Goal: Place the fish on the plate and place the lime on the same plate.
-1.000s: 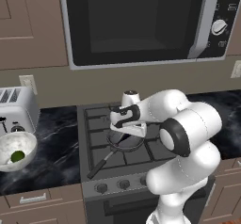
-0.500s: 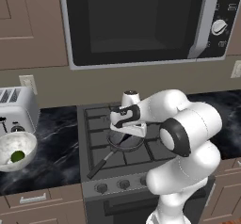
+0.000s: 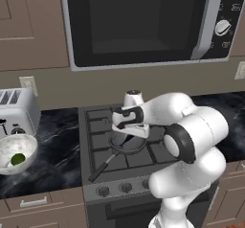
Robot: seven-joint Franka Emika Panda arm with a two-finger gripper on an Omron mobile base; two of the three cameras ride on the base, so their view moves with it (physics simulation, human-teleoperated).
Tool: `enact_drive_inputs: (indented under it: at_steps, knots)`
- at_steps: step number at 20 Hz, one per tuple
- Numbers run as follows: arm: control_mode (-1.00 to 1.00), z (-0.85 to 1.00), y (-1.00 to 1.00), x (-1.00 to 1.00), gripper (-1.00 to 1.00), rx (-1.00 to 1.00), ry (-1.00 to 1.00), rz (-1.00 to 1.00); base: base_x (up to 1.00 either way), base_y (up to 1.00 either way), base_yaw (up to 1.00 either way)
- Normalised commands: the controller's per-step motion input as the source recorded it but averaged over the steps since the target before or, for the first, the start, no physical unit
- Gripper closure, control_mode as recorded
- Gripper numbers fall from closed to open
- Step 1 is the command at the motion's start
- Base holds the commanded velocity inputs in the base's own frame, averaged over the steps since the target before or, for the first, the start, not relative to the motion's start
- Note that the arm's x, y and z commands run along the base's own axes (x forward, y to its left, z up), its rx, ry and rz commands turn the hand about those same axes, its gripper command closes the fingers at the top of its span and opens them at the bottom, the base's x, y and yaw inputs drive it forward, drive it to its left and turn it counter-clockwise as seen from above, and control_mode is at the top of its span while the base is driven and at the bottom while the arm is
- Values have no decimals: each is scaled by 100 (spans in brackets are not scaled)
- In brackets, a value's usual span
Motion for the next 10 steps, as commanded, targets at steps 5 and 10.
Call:
enact_drive_inputs:
  at_steps: [5,10]
  knots:
    - [-100,51,0,-3,100,0,0,0,0,0,0]
    - [-100,73,-7,-59,100,3,0,0,0,0,0]
